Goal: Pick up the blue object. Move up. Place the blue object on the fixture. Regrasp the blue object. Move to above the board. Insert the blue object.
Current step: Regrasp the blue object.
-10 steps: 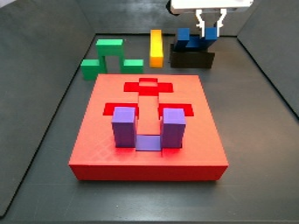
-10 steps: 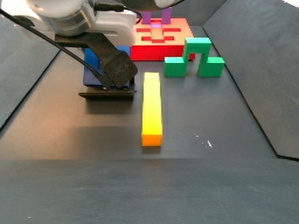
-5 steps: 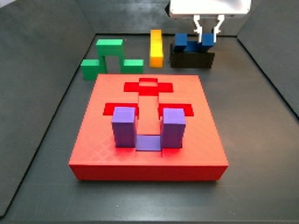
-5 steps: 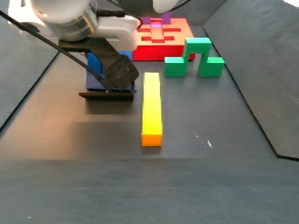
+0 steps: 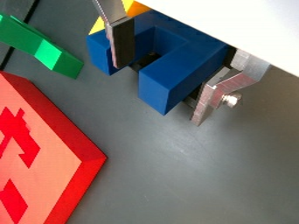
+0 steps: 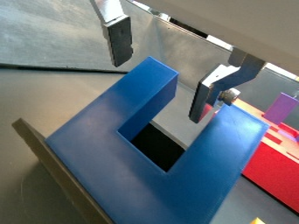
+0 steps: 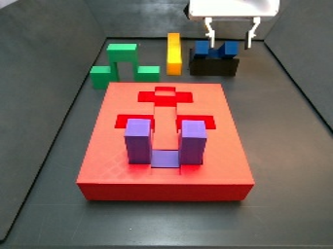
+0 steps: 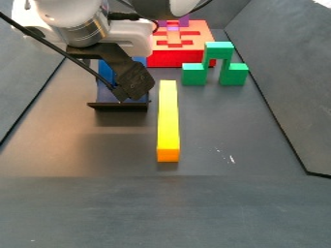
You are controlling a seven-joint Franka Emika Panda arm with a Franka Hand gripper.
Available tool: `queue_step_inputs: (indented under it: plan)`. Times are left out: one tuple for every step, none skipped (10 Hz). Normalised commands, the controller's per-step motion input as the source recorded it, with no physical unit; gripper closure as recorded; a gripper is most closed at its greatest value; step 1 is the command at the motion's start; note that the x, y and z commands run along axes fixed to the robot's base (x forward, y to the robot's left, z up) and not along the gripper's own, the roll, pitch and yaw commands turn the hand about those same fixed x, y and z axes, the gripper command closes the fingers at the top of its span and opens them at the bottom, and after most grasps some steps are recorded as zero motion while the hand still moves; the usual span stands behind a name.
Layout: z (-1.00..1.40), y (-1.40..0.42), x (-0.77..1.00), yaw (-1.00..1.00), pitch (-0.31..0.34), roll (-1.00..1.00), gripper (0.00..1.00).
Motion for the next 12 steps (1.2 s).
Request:
queue_step_inputs:
  plan:
    - [0.00, -0.07, 0.18, 0.00, -0.100, 0.09, 0.00]
    - [0.00, -0.08, 0.24, 0.02, -0.117, 0.11, 0.00]
    - [0.07, -0.05, 0.26, 0.08, -0.169, 0.15, 0.00]
    - [0.19, 0.00, 0.05, 0.10, -0.223, 0.24, 0.00]
    - [0.35, 0.00, -0.01, 0.08, -0.191, 0.47, 0.00]
    - [0.43, 0.00, -0.04, 0.07, -0.051, 0.73, 0.00]
    - [0.37, 0.00, -0.10, 0.09, 0.000, 0.96, 0.00]
    - [0.38, -0.05, -0.11, 0.13, 0.003, 1.00, 0.00]
    - [0.31, -0.06, -0.03, 0.14, 0.000, 1.00, 0.00]
    - [0.27, -0.08, -0.03, 0.10, -0.251, 1.00, 0.00]
    - [0.23, -0.15, -0.16, 0.10, -0.466, 1.00, 0.00]
    - [0.17, -0.11, -0.14, 0.14, -0.463, 1.00, 0.00]
